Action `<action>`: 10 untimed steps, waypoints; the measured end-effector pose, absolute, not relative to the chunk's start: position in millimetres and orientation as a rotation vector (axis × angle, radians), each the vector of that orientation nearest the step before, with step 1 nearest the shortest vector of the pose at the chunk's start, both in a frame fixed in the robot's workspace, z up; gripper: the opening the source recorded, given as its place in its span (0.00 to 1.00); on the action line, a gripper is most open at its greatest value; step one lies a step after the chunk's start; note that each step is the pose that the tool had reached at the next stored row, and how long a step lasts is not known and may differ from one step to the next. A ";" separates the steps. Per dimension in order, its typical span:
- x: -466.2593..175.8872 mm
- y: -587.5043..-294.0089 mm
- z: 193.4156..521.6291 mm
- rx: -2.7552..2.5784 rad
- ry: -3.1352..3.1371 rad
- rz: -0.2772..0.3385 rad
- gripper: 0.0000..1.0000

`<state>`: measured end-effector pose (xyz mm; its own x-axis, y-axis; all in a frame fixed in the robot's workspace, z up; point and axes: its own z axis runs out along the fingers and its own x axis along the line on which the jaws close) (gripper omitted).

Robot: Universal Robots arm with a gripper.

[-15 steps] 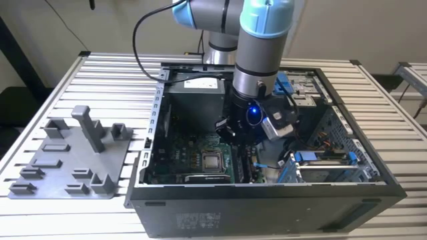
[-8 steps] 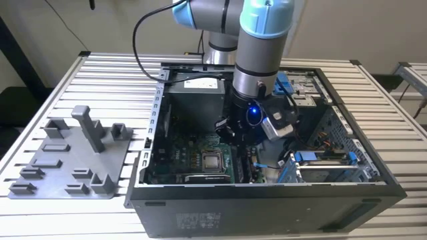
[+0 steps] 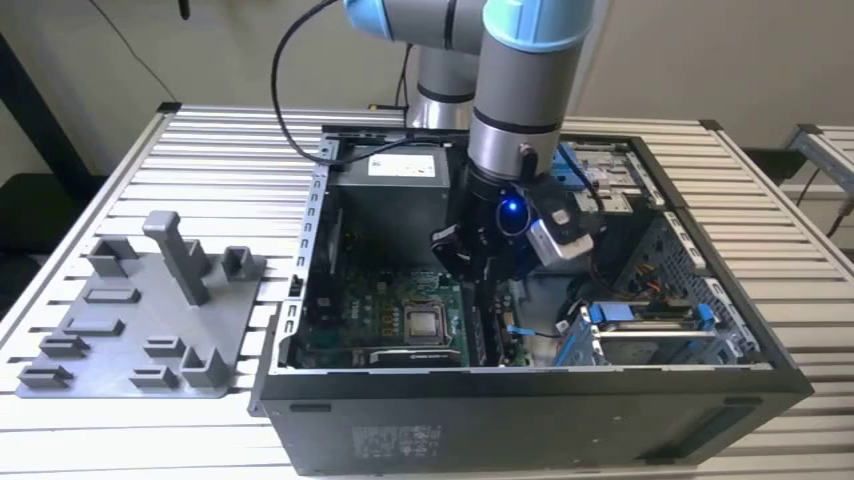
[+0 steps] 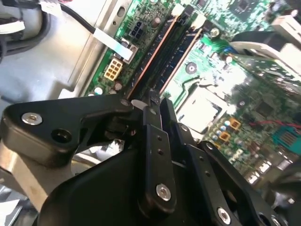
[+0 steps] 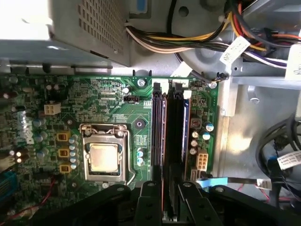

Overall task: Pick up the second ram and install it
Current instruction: 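Insert the second ram into the second slot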

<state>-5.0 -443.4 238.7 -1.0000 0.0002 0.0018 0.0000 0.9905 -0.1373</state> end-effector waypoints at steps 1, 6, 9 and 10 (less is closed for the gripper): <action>-5.0 -443.5 243.3 0.000 -3.132 0.216 0.22; -5.0 -443.4 253.3 0.000 -3.132 0.215 0.22; -5.0 -443.4 253.6 0.000 -3.132 0.216 0.13; -5.0 -443.5 253.7 0.000 -3.132 0.216 0.11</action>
